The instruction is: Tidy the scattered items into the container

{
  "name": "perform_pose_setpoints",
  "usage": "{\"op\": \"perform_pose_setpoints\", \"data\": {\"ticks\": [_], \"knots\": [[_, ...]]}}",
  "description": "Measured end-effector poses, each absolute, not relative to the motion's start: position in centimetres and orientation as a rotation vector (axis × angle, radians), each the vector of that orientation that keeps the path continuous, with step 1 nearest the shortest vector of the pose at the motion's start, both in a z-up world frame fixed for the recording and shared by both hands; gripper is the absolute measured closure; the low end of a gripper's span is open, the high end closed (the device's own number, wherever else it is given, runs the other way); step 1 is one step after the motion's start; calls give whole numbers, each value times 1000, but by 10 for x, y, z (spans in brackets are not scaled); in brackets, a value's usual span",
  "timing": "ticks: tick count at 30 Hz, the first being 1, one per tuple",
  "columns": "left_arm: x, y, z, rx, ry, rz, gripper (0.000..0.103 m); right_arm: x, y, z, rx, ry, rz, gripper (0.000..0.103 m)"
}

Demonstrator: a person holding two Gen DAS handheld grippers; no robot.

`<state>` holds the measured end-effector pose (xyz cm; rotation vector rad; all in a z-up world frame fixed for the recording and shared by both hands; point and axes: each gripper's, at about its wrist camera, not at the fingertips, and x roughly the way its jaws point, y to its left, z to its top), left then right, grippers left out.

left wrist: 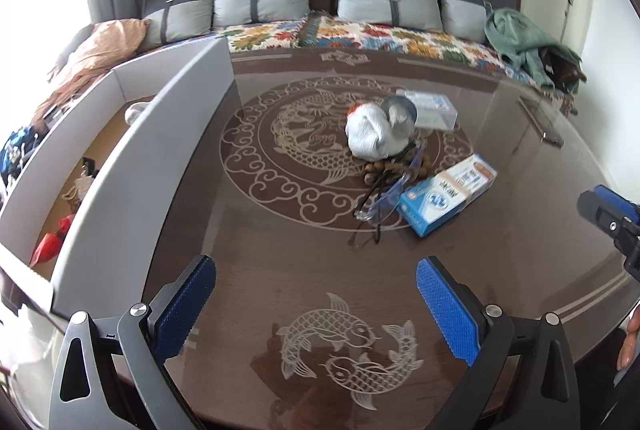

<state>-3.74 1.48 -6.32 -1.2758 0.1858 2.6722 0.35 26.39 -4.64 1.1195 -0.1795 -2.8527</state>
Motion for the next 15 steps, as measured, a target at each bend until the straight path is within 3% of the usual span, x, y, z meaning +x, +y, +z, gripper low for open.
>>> {"op": "perform_pose_setpoints", "data": {"ticks": [9, 14, 15], "knots": [[-57, 13, -75, -1298, 158, 2629, 1, -70, 242, -56, 993, -172, -2606, 41], [-65, 12, -78, -1293, 164, 2629, 1, -131, 245, -72, 1126, -279, -2525, 41], [-67, 12, -78, -1292, 165, 2629, 1, -146, 250, -75, 1153, -386, -2478, 41]]}}
